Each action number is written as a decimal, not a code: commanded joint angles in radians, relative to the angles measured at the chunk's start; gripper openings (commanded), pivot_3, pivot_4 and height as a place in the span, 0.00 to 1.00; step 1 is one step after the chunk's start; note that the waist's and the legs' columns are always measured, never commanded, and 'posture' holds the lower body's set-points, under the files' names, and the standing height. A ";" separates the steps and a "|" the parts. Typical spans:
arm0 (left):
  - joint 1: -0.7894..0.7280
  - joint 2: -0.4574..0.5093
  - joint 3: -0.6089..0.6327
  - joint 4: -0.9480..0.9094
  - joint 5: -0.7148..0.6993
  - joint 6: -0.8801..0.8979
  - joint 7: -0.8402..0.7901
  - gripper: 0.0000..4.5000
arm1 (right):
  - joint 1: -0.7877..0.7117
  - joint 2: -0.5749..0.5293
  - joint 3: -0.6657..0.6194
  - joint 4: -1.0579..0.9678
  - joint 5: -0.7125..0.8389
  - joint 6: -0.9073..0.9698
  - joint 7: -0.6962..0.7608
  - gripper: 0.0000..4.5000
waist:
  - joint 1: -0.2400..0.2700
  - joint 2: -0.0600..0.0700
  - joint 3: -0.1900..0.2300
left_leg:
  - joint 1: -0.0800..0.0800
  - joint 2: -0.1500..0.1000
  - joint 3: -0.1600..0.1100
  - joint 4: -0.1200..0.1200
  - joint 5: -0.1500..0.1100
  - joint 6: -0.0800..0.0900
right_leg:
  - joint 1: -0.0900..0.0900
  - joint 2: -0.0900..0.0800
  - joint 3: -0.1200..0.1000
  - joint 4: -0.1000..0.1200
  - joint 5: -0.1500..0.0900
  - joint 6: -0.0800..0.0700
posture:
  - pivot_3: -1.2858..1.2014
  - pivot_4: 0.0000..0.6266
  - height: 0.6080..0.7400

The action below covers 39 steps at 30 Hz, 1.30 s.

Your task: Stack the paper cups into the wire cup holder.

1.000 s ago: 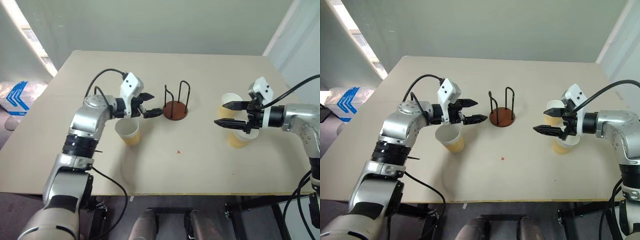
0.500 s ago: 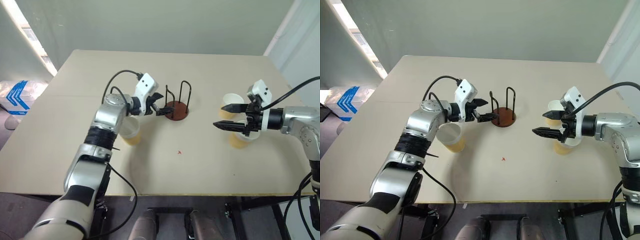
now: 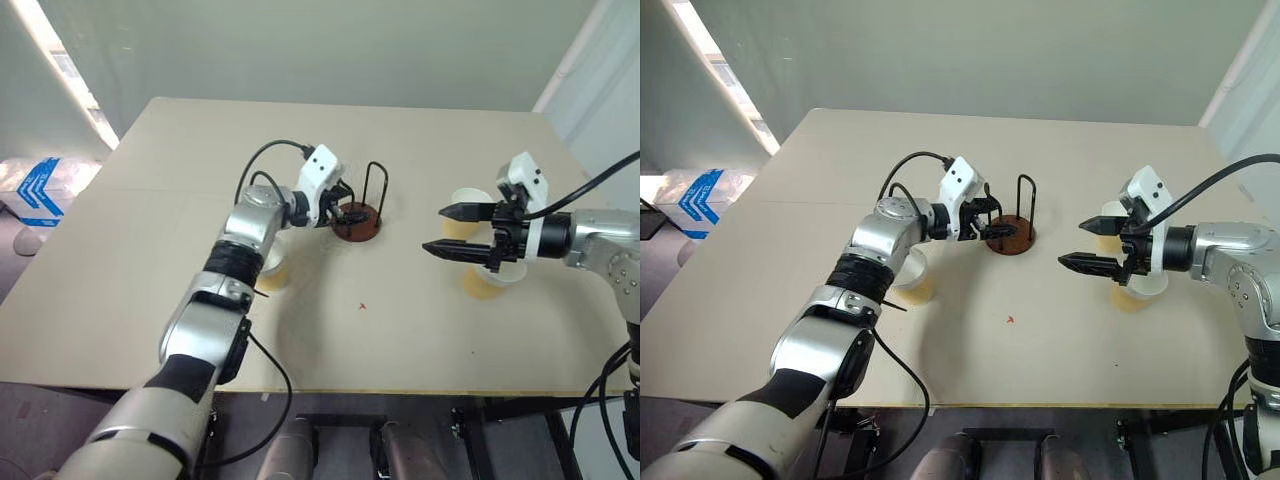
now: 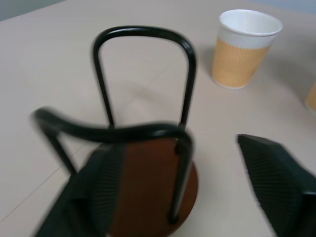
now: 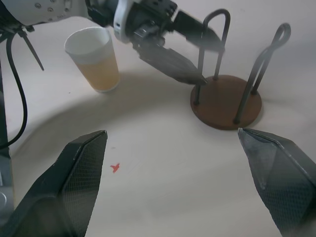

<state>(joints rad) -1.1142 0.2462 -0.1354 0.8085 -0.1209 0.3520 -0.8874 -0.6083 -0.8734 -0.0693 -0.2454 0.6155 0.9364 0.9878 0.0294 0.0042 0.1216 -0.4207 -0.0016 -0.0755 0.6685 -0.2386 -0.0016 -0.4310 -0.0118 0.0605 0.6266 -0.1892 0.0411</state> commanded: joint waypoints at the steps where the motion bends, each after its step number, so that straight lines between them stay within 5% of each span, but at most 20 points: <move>1: -0.035 -0.005 0.009 -0.010 0.006 -0.028 -0.012 0.54 | 0.007 -0.023 -0.059 -0.036 0.025 0.003 -0.013 1.00 | 0.000 0.000 0.000 | 0.000 0.000 0.000 0.000 0.000 0.000 | 0.000 0.000 0.000 0.000 0.000 0.000 | 0.52 0.24 1.00; 8: -0.016 0.029 0.005 -0.114 -0.017 -0.008 -0.104 0.01 | 0.024 -0.048 -0.085 -0.040 0.035 0.002 -0.021 1.00 | 0.001 0.000 0.000 | 0.000 0.000 0.001 0.001 0.000 0.000 | 0.000 0.000 0.000 0.000 0.000 0.001 | 0.52 0.24 1.00; 22: 0.234 0.144 -0.083 -0.689 -0.149 0.215 -0.337 0.01 | 0.168 -0.222 -0.266 -0.088 0.088 -0.053 0.087 1.00 | 0.013 0.000 0.000 | -0.002 -0.001 0.002 0.007 -0.003 0.006 | 0.001 -0.002 0.002 0.000 -0.002 0.005 | 0.52 0.24 1.00; 39: 0.384 0.175 -0.233 -0.781 -0.127 0.225 -0.339 0.01 | 0.230 -0.256 -0.286 -0.119 0.095 -0.117 0.092 1.00 | 0.005 0.001 0.000 | 0.004 -0.002 0.003 0.015 -0.013 0.020 | 0.010 -0.002 0.002 0.001 0.000 0.006 | 0.52 0.24 1.00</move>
<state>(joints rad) -0.7524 0.4119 -0.3348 0.0423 -0.2573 0.5744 -1.2205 -0.3611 -1.1277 -0.3456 -0.3547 0.7113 0.8425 1.0870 0.0344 0.0054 0.1214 -0.4161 -0.0032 -0.0725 0.6835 -0.2515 0.0180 -0.4206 -0.0143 0.0624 0.6271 -0.1896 0.0473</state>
